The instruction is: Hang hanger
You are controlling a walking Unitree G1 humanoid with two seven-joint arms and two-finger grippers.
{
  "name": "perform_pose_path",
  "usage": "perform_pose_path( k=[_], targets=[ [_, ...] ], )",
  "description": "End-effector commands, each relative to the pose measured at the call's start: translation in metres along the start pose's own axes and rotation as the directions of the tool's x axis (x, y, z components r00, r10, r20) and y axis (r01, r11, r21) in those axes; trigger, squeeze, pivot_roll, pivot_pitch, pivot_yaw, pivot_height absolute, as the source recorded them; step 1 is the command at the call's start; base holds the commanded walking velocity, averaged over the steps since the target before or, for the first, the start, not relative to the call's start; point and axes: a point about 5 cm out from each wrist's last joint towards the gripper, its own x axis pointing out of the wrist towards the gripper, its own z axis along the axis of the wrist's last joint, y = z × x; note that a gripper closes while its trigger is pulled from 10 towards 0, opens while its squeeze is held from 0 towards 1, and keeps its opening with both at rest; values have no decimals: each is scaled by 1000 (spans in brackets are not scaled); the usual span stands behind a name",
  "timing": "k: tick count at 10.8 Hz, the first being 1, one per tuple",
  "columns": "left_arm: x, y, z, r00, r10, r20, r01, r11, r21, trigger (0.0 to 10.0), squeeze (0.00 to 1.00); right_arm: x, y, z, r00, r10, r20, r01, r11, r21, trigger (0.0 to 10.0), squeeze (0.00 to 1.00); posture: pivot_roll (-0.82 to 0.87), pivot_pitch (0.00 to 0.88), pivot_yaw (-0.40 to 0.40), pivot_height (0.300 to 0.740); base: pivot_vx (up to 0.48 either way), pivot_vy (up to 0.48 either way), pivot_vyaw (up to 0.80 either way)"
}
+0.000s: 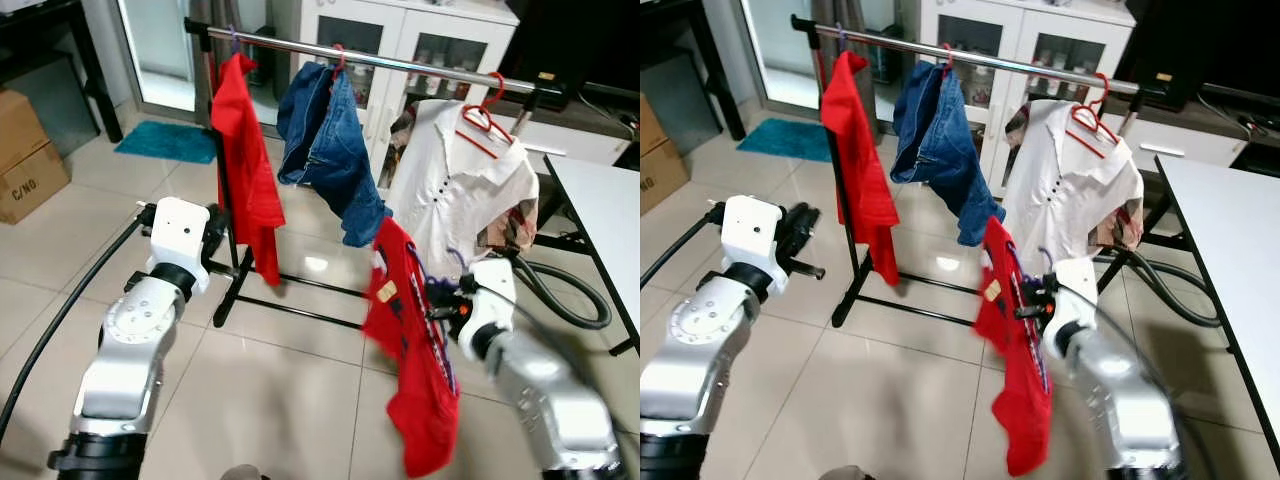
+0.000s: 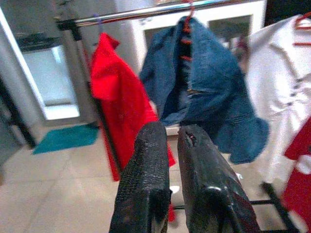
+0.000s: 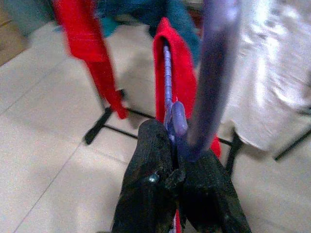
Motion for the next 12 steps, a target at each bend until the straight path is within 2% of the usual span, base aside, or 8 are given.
perform_pose_path(
  k=[1,3,4,5,7,8,12],
  targets=[
    [-1,-8,-3,1000,-6,-27,7,1000,16,10000,0,-3,-7,9,996,-84,39,84,996,3,10000,0,109,0,-30,740,315,0,0],
    [2,-7,-8,997,35,-67,-34,999,20,10000,0,3,2,14,993,-106,60,108,994,-24,10000,0,114,0,-26,740,356,0,0],
    [3,-4,-8,997,49,-67,-47,998,29,10000,0,4,4,23,985,-137,104,143,988,-55,10000,0,115,0,-25,740,379,0,0],
    [2,-4,-7,997,50,-65,-48,998,32,10000,0,4,4,29,979,-155,132,163,985,-55,10000,0,118,0,-25,740,390,0,738],
    [2,-4,-4,998,35,-58,-33,999,28,10000,0,7,4,38,975,-160,151,170,984,-58,10000,0,115,0,-17,740,424,0,713],
    [2,-5,-4,998,30,-54,-29,999,29,10000,0,8,4,41,974,-164,158,169,986,-14,10000,0,114,0,-18,740,439,0,0],
    [0,-10,-3,998,-26,-49,27,999,28,10000,0,10,5,54,970,-155,189,170,983,-66,10000,0,118,0,-27,740,437,0,0]
  ],
)
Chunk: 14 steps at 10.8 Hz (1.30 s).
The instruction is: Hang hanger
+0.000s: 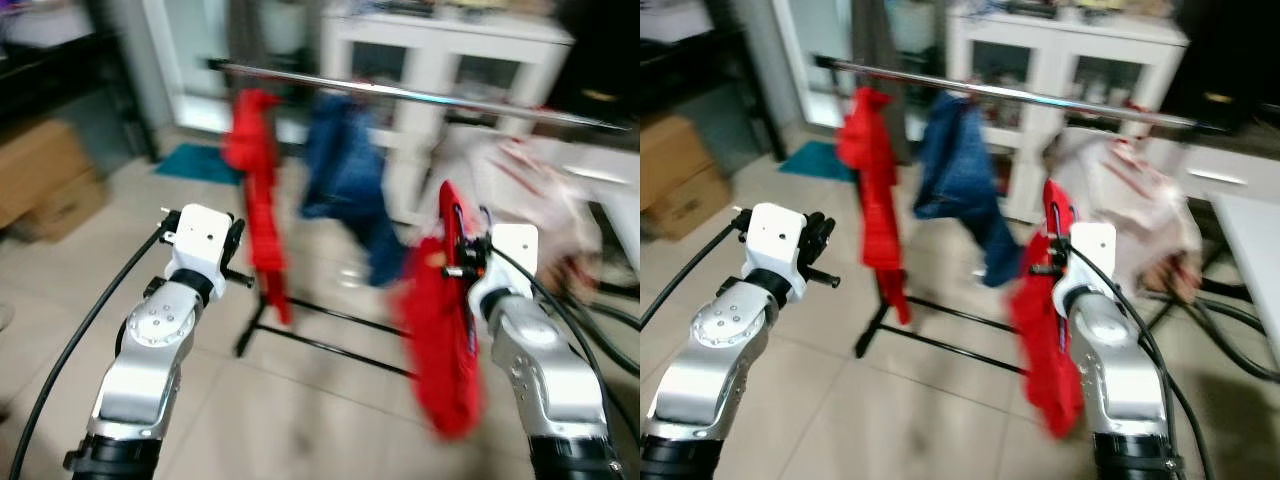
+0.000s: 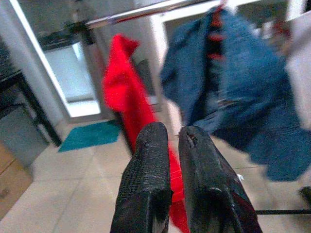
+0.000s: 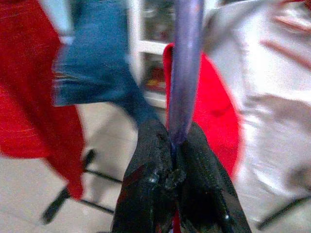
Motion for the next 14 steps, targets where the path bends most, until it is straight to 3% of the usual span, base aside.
perform_pose_path(
  k=[1,14],
  targets=[
    [1,-1,4,1000,-12,12,12,1000,-2,10000,0,1,-2,10,999,6,39,-5,1000,-7,10000,0,120,0,-28,740,439,0,0],
    [1,-14,5,990,-137,30,136,990,28,10000,0,16,-19,25,996,-42,78,47,997,-68,10000,0,136,0,-34,740,436,0,0]
  ],
)
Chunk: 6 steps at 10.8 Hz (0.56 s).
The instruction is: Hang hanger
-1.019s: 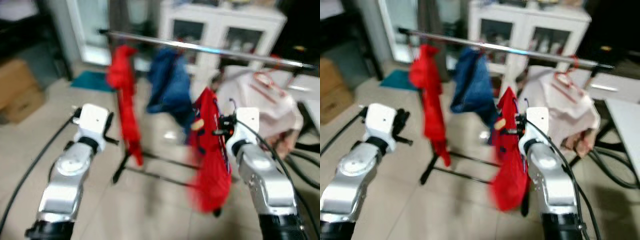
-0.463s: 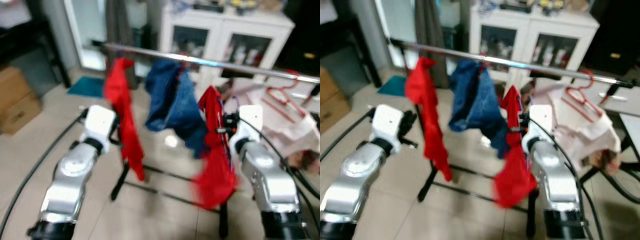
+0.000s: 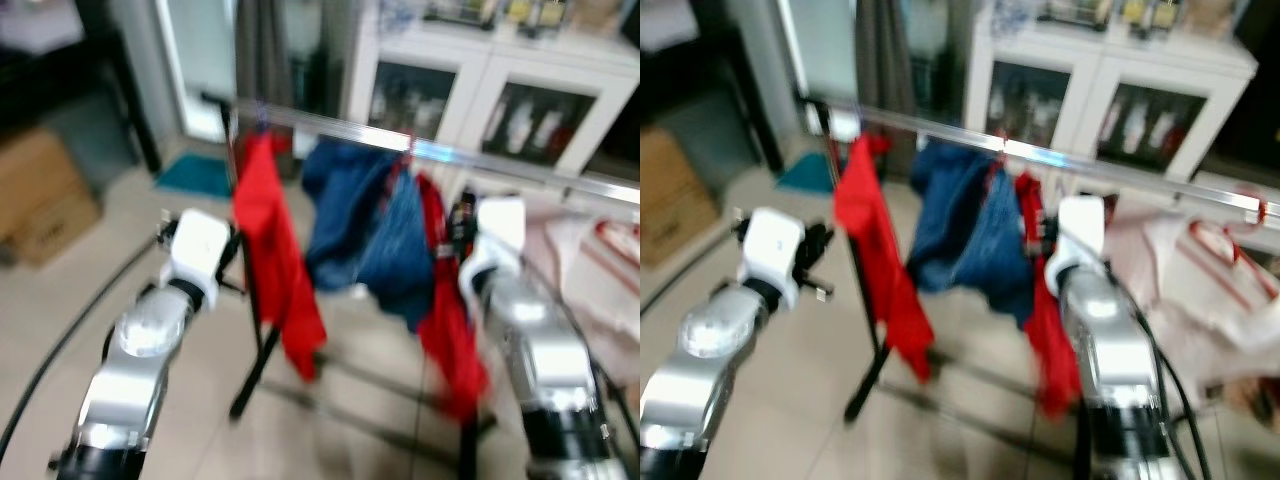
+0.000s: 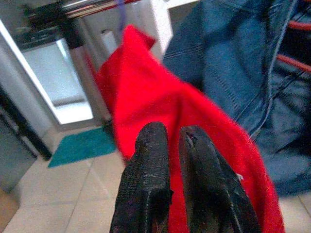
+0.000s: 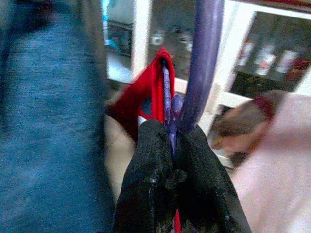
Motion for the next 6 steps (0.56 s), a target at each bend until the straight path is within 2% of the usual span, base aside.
perform_pose_path(
  k=[1,2,3,6],
  targets=[
    [1,-11,8,997,-57,42,58,998,-13,10000,0,3,-18,6,998,-52,22,52,999,-12,10000,0,137,0,-35,740,0,0,0],
    [-1,-14,8,996,-82,37,84,995,-51,10000,729,7,-24,9,997,-66,29,66,998,-22,10000,0,141,0,-41,740,0,0,0],
    [-2,-14,11,994,-92,61,95,994,-62,10000,1000,9,-28,12,997,-74,33,75,997,-29,10000,0,143,0,-45,740,0,0,0],
    [-5,-19,20,980,-176,90,180,983,-36,10000,1000,28,-44,21,994,-106,28,108,993,-58,10000,0,155,0,-45,740,0,0,0]
  ],
)
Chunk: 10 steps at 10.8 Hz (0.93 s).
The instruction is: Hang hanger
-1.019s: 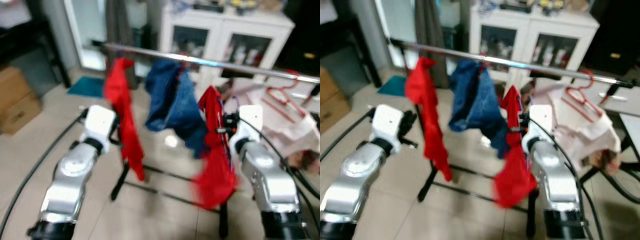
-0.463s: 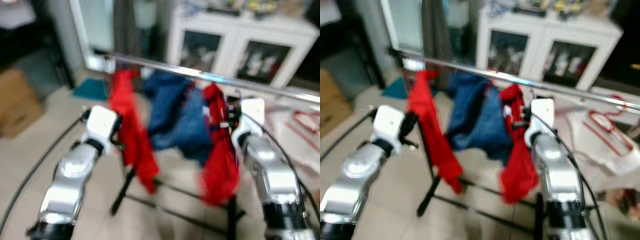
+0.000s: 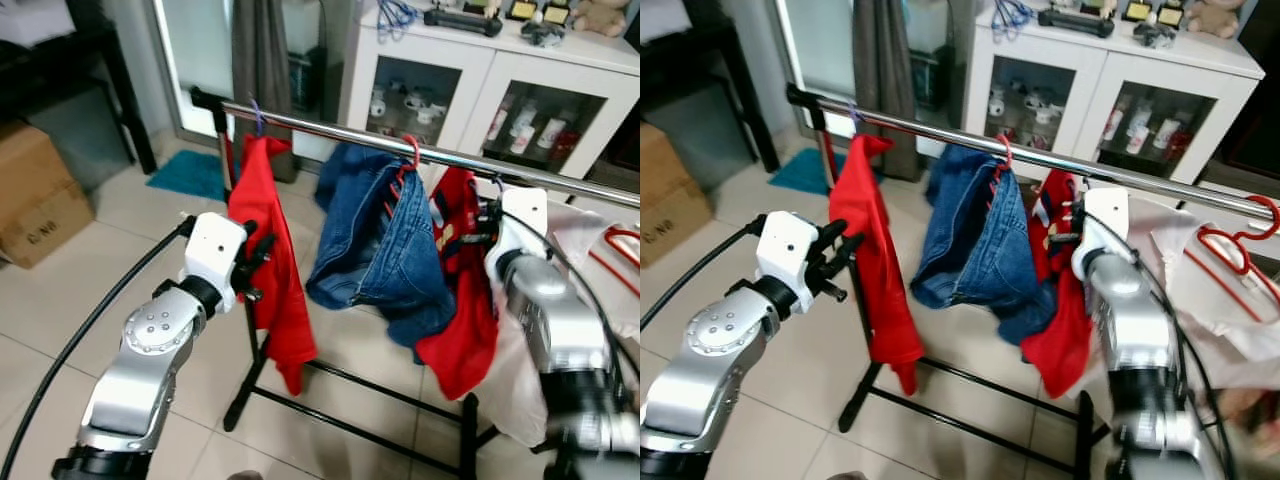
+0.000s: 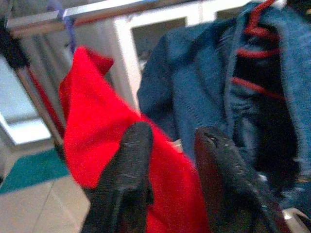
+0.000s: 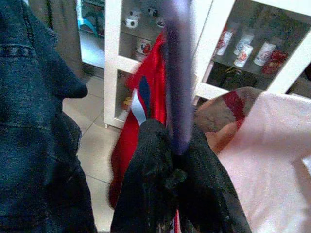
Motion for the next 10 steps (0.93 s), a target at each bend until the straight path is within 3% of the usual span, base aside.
perform_pose_path(
  k=[1,5,7,10],
  targets=[
    [0,-9,7,996,-83,17,83,997,4,10000,1000,6,-14,27,995,-43,91,43,999,-3,10000,0,160,0,-46,740,0,0,0],
    [-4,-22,16,980,-198,17,197,980,21,10000,1000,13,-34,34,991,-72,114,70,997,17,10000,0,169,0,-57,740,0,0,0],
    [-8,-21,13,983,-183,1,183,983,26,10000,1000,-7,-30,20,985,32,168,-28,999,-29,10000,0,162,0,-56,740,0,0,0],
    [-9,-22,13,978,-207,-8,208,978,30,10000,1000,-35,-43,15,978,22,209,-21,1000,-10,10000,0,137,0,-44,740,0,0,0]
  ],
)
